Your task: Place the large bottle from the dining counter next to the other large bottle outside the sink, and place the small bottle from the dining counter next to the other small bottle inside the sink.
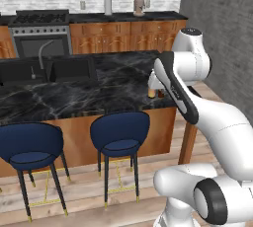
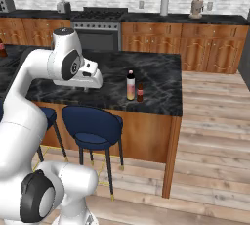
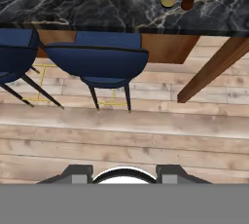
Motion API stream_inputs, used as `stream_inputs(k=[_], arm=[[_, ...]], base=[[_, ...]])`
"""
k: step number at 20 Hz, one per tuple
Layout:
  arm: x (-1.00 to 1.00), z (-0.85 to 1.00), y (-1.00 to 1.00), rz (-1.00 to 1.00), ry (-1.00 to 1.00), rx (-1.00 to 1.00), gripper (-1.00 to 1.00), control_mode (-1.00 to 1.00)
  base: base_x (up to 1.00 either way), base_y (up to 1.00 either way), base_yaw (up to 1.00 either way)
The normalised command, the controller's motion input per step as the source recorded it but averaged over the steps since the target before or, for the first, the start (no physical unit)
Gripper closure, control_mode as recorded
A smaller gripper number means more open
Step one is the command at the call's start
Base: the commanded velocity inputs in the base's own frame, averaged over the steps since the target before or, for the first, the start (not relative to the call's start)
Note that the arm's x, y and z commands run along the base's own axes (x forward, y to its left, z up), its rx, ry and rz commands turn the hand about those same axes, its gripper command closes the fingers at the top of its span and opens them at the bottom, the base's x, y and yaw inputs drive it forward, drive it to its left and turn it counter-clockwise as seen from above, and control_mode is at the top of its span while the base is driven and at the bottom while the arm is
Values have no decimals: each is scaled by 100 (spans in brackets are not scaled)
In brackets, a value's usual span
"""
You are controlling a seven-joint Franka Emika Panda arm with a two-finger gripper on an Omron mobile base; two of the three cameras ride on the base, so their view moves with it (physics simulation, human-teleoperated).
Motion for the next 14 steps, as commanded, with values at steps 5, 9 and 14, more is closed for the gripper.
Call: stream_inputs(k=[5, 9, 14], arm=[[0, 0, 0, 0, 0, 0, -100, 100], [0, 0, 0, 0, 0, 0, -100, 100], [0, 0, 0, 0, 0, 0, -100, 100]], base=[[7, -1, 0], [33, -8, 0], [41, -9, 0]])
